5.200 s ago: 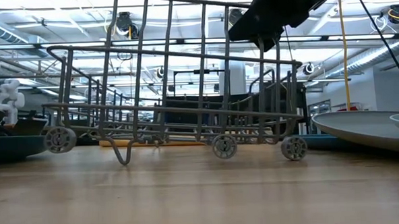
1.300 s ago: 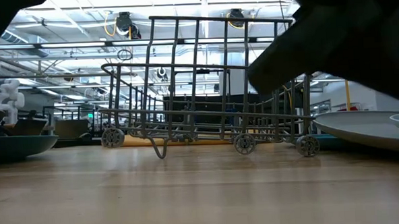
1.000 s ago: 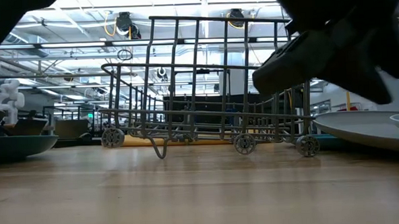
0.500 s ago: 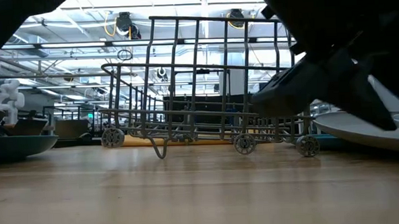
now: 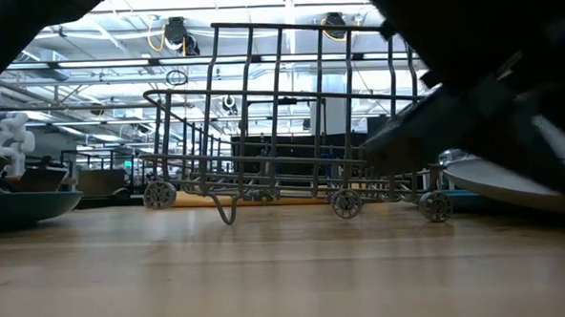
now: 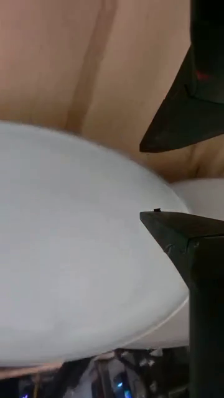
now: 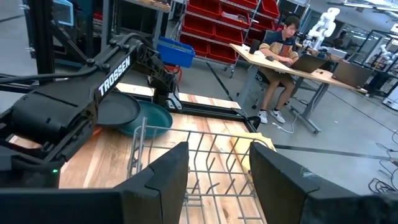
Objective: Sort dishes
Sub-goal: Put the light blue plate into the dish rack
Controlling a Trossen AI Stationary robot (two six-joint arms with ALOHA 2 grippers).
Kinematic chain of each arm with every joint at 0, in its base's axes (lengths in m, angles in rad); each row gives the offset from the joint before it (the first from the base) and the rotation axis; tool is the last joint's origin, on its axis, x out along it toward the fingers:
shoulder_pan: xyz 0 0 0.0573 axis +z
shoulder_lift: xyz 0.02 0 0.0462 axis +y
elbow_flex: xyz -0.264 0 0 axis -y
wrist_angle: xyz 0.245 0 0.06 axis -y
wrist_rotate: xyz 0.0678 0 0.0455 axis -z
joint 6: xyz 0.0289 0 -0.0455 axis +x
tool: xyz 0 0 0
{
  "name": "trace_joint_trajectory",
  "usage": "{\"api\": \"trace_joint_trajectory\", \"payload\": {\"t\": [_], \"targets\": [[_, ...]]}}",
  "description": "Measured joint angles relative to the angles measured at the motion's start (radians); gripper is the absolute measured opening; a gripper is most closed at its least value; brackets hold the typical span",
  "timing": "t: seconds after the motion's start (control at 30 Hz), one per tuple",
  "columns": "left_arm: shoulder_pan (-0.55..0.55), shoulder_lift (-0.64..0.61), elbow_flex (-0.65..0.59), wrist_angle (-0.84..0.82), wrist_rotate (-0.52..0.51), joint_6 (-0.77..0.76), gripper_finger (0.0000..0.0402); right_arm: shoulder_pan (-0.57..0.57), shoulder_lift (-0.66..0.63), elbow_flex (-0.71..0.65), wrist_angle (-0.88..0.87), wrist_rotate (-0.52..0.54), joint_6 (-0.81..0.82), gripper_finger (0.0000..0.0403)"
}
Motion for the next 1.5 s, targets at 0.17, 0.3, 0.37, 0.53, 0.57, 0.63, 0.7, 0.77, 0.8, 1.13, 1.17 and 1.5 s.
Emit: {"api": "trace_joint_trajectory", "payload": {"t": [0.17,0.3,0.37,0.53,0.57,0.63,0.7,0.77,0.8,1.13,1.17,1.5], "targets": [[0.0,0.011,0.001,0.011,0.033,-0.002,0.0166,0.0,0.0,0.0,0.0,0.0,0.004,0.0164],[0.0,0.019,0.001,0.025,0.066,-0.002,0.0166,0.0,0.0,0.0,0.001,0.0,0.005,0.0164],[0.0,0.029,0.001,0.047,0.089,-0.003,0.0166,0.0,0.0,0.0,0.0,0.0,0.005,0.0164],[0.0,0.038,0.0,0.066,0.102,-0.008,0.0166,0.0,0.0,0.0,0.0,0.0,0.008,0.0164],[0.0,0.042,0.001,0.078,0.102,-0.008,0.0166,0.0,0.0,0.0,0.001,0.0,0.009,0.0164],[0.0,0.046,0.001,0.078,0.103,-0.008,0.0166,0.0,0.0,0.0,0.0,0.001,0.009,0.0164],[0.0,0.047,0.001,0.09,0.115,-0.007,0.0166,0.0,0.0,0.0,0.0,0.0,0.009,0.0164],[0.0,0.05,0.001,0.105,0.118,-0.007,0.0166,0.0,0.0,0.0,0.0,0.001,0.009,0.0164],[0.0,0.052,0.001,0.106,0.118,-0.007,0.0166,0.0,0.0,0.0,0.0,0.001,0.009,0.0164],[0.0,0.053,0.001,0.116,0.116,-0.008,0.0086,0.0,0.0,0.0,0.0,0.0,0.009,0.0164],[0.0,0.053,0.001,0.115,0.116,-0.008,0.0074,0.0,0.0,0.0,0.0,0.001,0.009,0.0164],[-0.011,0.05,0.001,0.137,0.085,-0.002,0.0006,0.0,0.0,0.0,0.0,0.001,0.013,0.0164]]}}
